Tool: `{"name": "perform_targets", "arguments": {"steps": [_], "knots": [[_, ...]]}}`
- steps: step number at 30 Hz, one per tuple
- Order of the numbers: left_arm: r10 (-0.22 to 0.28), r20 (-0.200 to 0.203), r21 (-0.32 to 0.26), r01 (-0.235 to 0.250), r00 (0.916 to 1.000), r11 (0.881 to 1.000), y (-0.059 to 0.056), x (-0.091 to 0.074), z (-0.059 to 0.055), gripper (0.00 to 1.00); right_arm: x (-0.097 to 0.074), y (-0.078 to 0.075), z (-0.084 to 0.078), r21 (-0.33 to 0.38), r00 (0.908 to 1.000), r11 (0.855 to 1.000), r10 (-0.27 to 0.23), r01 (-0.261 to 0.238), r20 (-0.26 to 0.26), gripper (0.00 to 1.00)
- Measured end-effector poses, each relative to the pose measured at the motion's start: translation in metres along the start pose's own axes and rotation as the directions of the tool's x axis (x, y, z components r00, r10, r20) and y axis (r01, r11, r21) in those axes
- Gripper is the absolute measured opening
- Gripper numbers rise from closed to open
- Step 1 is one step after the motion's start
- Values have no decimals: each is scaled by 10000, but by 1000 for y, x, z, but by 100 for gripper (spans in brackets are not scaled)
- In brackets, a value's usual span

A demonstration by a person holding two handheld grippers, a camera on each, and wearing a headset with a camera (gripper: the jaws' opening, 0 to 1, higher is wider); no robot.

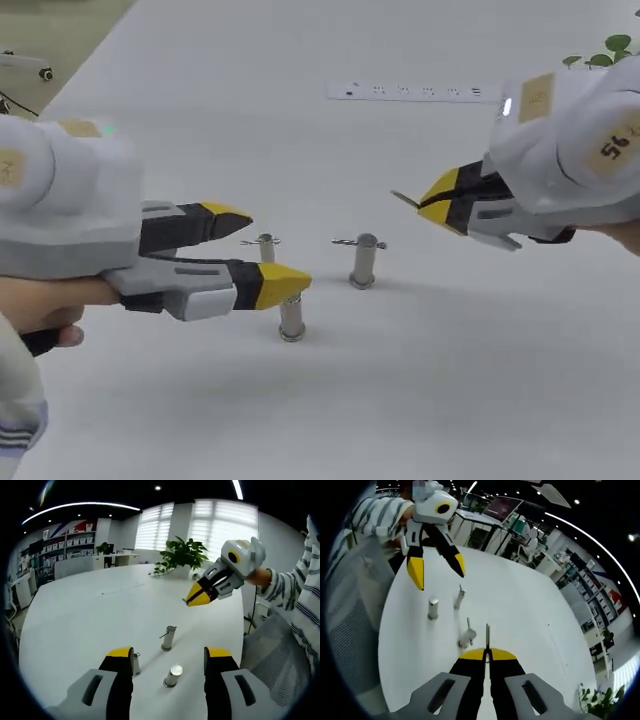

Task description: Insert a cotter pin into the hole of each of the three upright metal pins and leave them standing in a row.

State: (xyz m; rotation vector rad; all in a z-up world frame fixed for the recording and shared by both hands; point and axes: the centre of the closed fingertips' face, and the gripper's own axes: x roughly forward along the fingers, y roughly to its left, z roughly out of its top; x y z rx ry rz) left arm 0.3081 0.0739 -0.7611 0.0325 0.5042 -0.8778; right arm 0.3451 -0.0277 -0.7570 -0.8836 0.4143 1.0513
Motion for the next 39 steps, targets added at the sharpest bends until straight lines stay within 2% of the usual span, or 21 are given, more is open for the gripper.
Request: {"name": "perform_targets", "arguments": {"steps": [3,6,9,13,19,23,31,32,34,37,39], "knots": [[-117,7,-346,117,9999,9993,-1,6,3,57,0,0,2,-211,9997,9995,-218,220,88,2],[-280,133,-469,286,9995,9985,-4,11,8,53,0,3,7,-567,9980,9967,-562,578,299,2],[-498,176,-721,510,9986,9961,-8,17,12,53,2,6,4,-1031,9963,9910,-842,856,179,2],[-793,322,-970,820,9963,9919,-14,22,17,50,4,15,6,-1036,9961,9909,-828,856,306,2],[-1258,-25,-1456,1241,9921,9815,-22,30,15,43,7,24,8,-1206,9967,9898,-722,763,378,2],[-1376,-132,-1348,1345,9904,9817,-26,35,14,42,8,27,10,-1384,9962,9871,-749,804,444,2],[-1777,-56,-1819,1737,9841,9679,-37,39,16,30,7,31,16,-1663,9951,9821,-796,884,590,2],[-1789,-35,-1822,1752,9839,9675,-38,40,17,30,7,31,16,-1716,9950,9810,-811,900,583,2],[-1662,76,-1469,1656,9861,9752,-37,42,19,28,7,31,16,-1791,9949,9794,-841,930,564,2],[-1805,122,-1740,1799,9835,9682,-40,42,20,22,7,32,17,-1787,9946,9796,-814,918,646,2],[-1815,132,-1768,1810,9833,9675,-42,44,21,22,8,33,16,-1741,9945,9806,-793,901,680,2]]}}
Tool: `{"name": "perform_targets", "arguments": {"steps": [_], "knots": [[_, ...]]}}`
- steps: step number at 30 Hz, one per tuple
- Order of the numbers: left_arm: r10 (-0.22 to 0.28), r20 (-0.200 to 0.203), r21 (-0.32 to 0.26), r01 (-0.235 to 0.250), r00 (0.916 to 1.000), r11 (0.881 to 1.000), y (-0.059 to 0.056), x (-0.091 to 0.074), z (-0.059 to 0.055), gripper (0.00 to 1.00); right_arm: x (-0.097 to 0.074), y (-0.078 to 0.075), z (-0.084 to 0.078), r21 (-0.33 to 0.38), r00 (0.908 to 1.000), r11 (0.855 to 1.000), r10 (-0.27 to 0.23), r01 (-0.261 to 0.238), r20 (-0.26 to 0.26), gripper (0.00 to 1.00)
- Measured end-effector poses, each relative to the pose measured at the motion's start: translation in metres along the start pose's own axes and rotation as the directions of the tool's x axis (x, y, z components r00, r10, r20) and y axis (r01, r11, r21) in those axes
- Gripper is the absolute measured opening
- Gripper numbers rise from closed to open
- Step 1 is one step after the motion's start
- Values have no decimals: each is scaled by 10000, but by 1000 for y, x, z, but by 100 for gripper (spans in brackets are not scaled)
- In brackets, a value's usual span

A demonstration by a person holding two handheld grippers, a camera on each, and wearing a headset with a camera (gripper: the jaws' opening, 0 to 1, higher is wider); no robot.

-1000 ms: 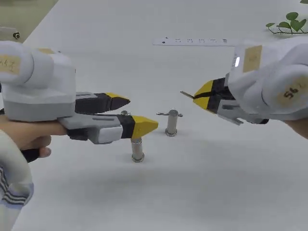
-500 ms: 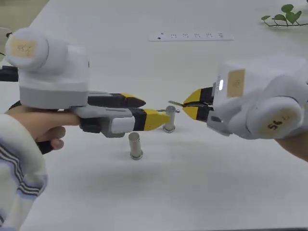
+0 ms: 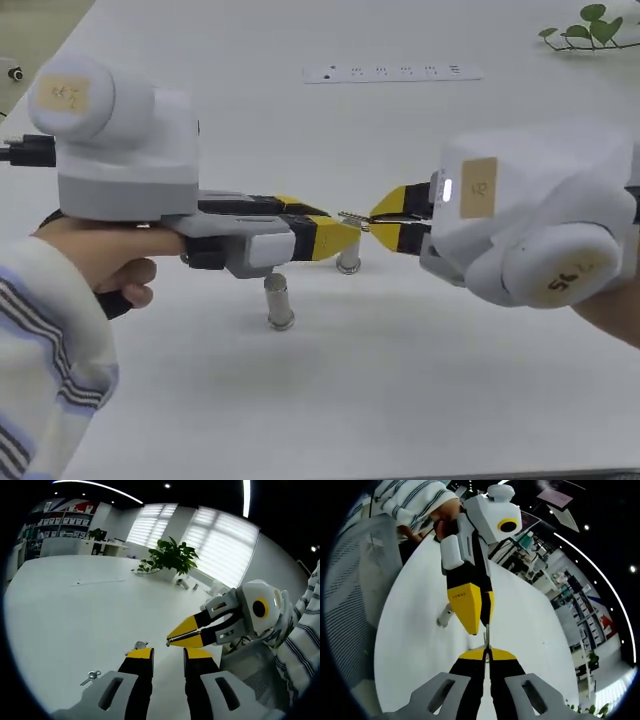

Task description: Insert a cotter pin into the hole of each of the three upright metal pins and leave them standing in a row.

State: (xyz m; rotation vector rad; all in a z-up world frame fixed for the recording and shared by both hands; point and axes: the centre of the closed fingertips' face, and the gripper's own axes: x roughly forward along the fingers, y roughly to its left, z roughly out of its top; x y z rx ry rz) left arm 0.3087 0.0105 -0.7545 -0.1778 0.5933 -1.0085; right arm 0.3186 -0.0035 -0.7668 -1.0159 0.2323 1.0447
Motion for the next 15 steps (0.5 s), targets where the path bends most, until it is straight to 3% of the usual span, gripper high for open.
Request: {"name": "perform_targets", "arguments": {"steps": [15], "knots": [[-187,60,-248,189,9998,9995,-6,4,1,11,-1,4,2,-46,10000,10000,47,-46,77,2]]}}
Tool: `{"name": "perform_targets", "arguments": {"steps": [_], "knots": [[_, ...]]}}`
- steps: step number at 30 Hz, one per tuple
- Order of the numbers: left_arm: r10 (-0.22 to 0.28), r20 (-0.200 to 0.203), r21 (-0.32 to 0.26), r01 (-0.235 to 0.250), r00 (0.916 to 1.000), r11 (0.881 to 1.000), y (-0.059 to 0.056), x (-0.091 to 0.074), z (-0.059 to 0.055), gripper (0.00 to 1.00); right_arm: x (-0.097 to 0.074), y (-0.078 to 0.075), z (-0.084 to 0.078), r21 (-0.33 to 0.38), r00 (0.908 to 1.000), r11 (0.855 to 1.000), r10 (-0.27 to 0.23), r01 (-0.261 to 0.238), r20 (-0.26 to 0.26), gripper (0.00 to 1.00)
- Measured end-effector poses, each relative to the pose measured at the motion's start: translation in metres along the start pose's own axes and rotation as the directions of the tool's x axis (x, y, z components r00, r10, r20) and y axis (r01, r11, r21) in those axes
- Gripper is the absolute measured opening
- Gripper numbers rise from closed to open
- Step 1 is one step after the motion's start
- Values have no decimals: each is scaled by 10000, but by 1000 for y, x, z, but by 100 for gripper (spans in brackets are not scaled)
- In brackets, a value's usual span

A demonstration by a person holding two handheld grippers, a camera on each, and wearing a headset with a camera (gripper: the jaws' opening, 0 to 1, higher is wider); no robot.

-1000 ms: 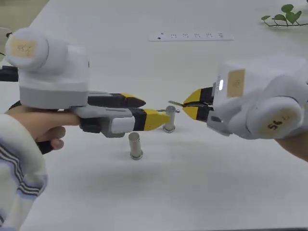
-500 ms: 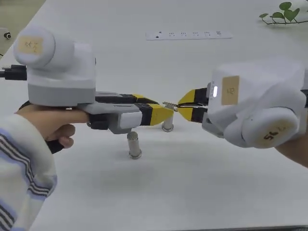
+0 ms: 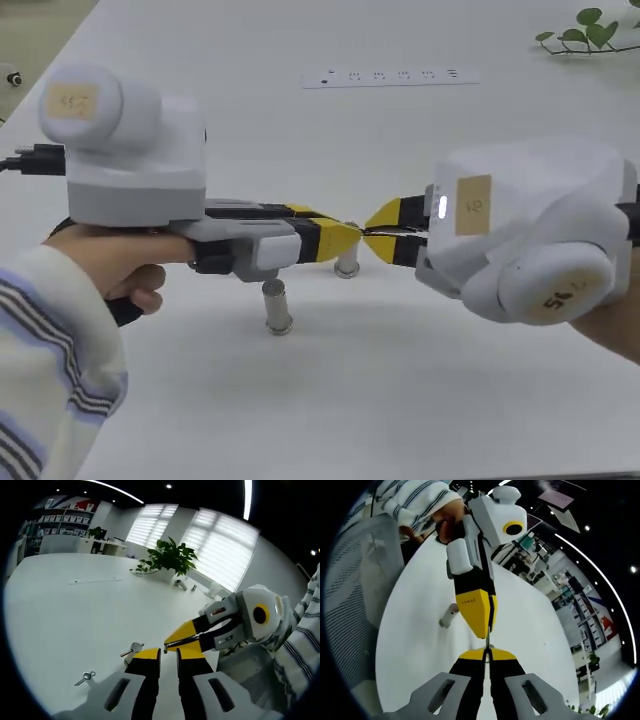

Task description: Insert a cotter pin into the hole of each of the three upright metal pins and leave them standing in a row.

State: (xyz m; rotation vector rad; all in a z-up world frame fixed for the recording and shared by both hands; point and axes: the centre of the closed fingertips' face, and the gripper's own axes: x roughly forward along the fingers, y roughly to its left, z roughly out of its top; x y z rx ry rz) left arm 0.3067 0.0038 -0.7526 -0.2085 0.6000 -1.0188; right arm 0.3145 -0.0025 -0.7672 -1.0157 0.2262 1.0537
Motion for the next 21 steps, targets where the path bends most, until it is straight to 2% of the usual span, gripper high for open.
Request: {"name": "perform_targets", "arguments": {"steps": [7,21], "knots": [[-19,-101,-8,19,9999,10000,1,0,-3,7,-1,-1,2,-120,10000,9999,-15,14,-17,2],[60,-1,-255,-60,10000,9997,5,-2,0,2,1,2,8,-282,10000,9996,-14,15,38,2]]}}
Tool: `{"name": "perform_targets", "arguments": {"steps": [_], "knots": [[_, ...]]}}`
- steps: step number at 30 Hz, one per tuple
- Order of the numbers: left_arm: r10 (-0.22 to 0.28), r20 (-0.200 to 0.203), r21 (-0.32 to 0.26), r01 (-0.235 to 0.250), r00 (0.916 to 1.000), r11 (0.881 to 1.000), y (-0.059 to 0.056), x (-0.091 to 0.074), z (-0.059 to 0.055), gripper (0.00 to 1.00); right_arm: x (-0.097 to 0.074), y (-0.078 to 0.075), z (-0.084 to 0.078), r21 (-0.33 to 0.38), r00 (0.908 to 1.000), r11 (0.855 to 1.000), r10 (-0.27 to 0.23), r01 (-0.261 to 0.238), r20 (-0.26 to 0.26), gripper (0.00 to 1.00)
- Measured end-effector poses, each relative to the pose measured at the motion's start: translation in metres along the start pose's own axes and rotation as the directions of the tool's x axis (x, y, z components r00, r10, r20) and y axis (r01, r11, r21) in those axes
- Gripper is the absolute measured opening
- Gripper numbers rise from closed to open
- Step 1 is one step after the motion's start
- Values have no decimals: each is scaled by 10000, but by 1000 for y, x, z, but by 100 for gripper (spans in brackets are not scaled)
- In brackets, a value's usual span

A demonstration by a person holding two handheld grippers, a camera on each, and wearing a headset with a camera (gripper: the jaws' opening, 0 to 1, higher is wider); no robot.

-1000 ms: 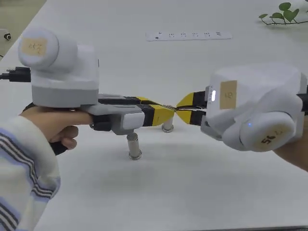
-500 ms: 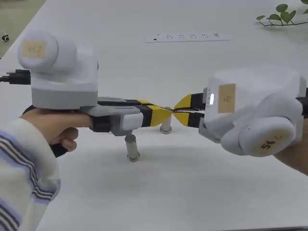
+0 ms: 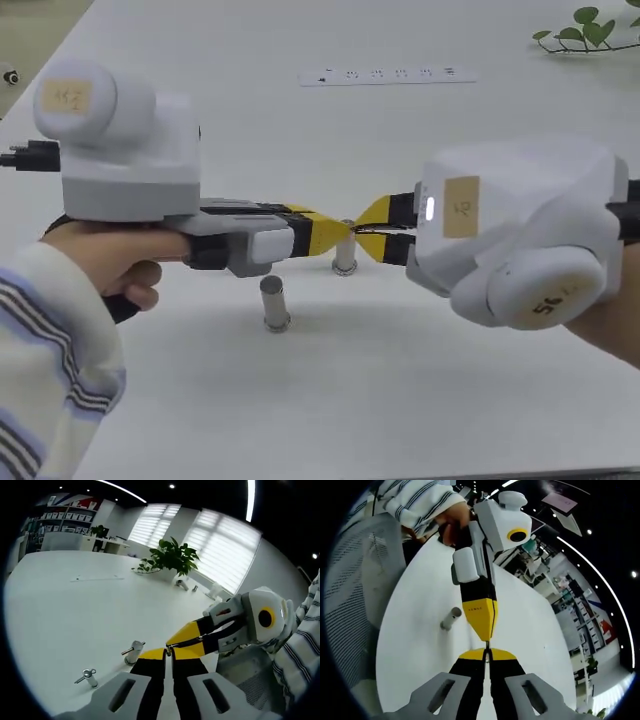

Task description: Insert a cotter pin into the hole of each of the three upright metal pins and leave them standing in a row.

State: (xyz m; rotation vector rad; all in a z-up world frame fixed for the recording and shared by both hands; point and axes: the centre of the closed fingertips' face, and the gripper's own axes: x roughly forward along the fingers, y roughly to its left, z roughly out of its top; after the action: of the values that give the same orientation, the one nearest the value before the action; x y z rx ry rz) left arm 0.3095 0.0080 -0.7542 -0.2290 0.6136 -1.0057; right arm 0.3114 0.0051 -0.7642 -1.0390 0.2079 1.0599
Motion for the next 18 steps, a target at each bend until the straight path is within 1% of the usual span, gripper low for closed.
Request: {"name": "perform_targets", "arguments": {"steps": [4,11,15,18], "knots": [[0,-41,25,0,10000,10000,1,0,-1,2,0,1,0,-20,10000,10000,4,-4,-12,2],[12,-99,233,-10,10000,9997,1,-1,-2,2,0,3,2,-9,10000,10000,-6,6,6,2],[-84,-129,244,87,9999,9997,1,-2,-2,2,-1,4,3,18,10000,10000,-5,5,49,2],[-65,-162,236,69,9998,9997,1,-2,-2,2,-1,4,3,-32,10000,10000,-29,29,23,2]]}}
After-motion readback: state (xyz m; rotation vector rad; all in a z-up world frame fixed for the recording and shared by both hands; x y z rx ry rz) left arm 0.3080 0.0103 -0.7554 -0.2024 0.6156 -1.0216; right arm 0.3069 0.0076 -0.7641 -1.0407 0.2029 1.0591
